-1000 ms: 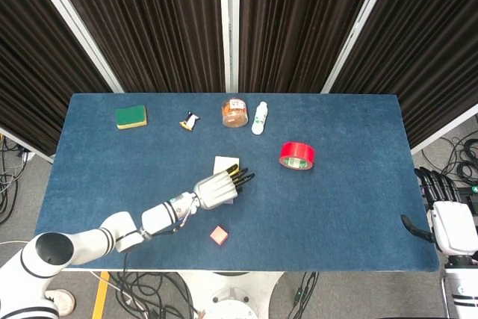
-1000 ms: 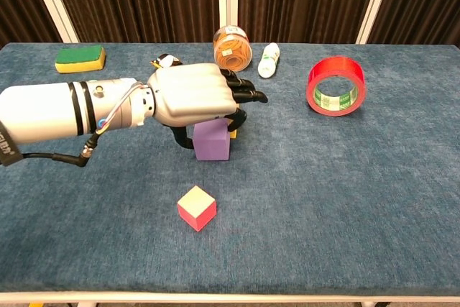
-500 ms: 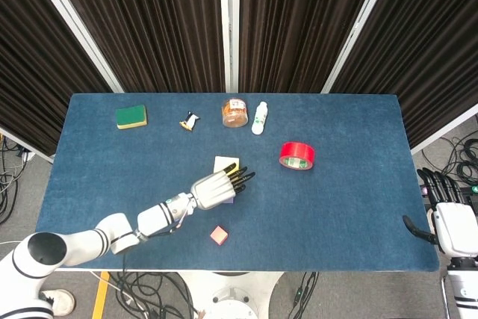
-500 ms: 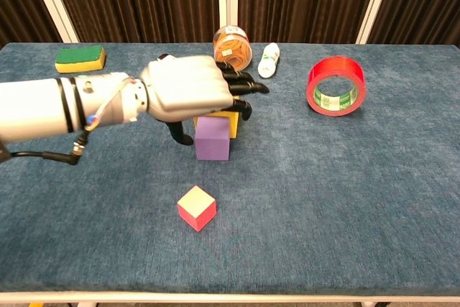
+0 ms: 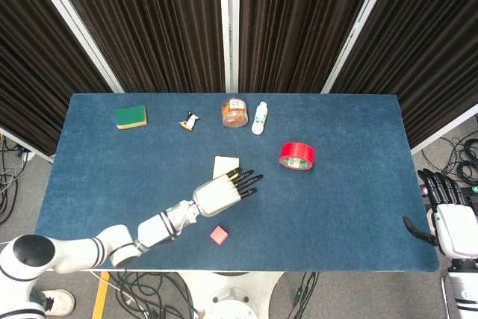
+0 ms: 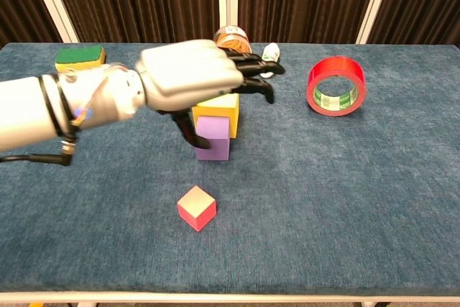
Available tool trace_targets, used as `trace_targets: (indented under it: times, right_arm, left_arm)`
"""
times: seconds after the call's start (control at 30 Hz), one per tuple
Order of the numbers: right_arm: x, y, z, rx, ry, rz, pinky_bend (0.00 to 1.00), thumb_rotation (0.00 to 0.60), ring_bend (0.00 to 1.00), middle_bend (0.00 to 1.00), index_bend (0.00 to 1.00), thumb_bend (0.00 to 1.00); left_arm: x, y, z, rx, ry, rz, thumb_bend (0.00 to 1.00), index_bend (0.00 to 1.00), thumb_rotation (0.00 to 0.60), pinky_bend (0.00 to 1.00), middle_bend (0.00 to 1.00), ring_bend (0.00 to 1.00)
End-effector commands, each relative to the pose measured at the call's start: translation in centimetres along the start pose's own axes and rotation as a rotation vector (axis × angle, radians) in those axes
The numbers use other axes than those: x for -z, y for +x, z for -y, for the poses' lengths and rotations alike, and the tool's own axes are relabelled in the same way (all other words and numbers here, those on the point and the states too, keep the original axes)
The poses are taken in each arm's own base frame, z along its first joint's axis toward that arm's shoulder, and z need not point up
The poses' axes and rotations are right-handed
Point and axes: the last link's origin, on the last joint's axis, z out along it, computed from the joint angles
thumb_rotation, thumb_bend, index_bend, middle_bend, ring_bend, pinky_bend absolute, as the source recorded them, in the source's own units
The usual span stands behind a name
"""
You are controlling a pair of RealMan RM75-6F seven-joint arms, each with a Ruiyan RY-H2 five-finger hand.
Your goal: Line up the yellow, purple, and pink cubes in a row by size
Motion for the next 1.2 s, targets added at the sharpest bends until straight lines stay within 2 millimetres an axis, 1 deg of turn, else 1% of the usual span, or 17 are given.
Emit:
trace_targets:
  times: [0.03,0.23,0.5,0.87,1.07,1.2]
  right_arm:
    - [0.0,0.0,0.0,-0.001,-0.002,0.002,0.0,0.6,0.0,0.05,0.0,0.17]
    - [0.0,0.1,-0.2,0.0,-0.009,-0.001,0.0,0.6,0.0,0.05,0.0,0.17]
    - [0.1,0.0,-0.4,-0.002,-0.014,0.0,0.0,0.6,0.0,0.05,0.0,0.17]
    - [0.2,0.1,-0.5,0.0,-0.017,-0.003,0.0,0.6,0.0,0.05,0.0,0.17]
    - [0.2,0.1,-0.4,0.0,-0.014,0.002,0.0,0.6,0.0,0.05,0.0,0.17]
    - [0.1,0.1,-0.3,0.002,-0.004,0.003,0.0,0.6,0.0,0.05,0.0,0.17]
  left_arm:
    - [-1.5,-0.5,-0.5,0.007,0.003,0.008,0.07,0.22,0.6,0.21,0.09,0.1]
    - [-2.4,-1.6,-0.4,-0.066,0.005,0.023,0.05,0.2,0.6,0.21,0.07,0.09]
    - [-2.5,-2.8,0.2,-0.131,0.011,0.034,0.05,0.2,0.6,0.21,0.07,0.09]
    - [-3.2,-2.9,1.3,-0.184,0.032,0.022,0.05,0.2,0.6,0.21,0.07,0.09]
    - [-2.9,-2.9,1.3,-0.182,0.032,0.016,0.05,0.2,0.6,0.21,0.07,0.09]
    - [-2.2,-2.4,1.1,-0.131,0.036,-0.007,0.05,0.2,0.6,0.21,0.07,0.09]
